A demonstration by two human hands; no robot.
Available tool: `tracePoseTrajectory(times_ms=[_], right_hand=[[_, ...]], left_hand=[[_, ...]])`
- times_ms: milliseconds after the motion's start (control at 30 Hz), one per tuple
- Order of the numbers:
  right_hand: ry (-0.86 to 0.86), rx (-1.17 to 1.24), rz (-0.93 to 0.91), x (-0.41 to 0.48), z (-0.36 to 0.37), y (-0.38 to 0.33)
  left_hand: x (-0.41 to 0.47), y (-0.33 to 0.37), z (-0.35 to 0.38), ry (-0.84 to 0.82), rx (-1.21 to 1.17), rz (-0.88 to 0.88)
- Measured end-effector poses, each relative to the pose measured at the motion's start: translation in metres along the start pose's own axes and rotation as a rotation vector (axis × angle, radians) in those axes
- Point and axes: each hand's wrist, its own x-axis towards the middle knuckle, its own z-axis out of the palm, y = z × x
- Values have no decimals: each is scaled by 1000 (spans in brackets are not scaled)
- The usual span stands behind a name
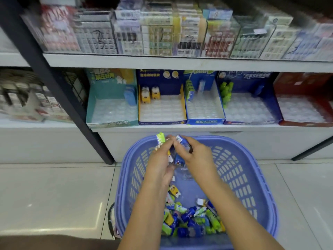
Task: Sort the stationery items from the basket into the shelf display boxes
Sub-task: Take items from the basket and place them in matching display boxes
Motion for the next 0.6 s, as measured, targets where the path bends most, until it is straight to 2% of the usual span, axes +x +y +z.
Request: tracePoseTrajectory(times_ms=[100,233,367,433,500,600], right_hand=[[-119,-128,3,4,1,-16],[-375,61,15,11,-5,-33],[-566,358,93,18,-5,-37],[-532,437,156,19,-6,-37],[-424,502,205,22,-10,-36],[-326,545,200,36,-20,-34]], left_hand=[[-5,12,-7,2,-33,68],[-6,31,-12,55,81,247],[-1,46,-9,168,43,388],[1,55,-12,200,24,431],[4,65,-17,218,56,454],[6,73,-25,167,116,422]])
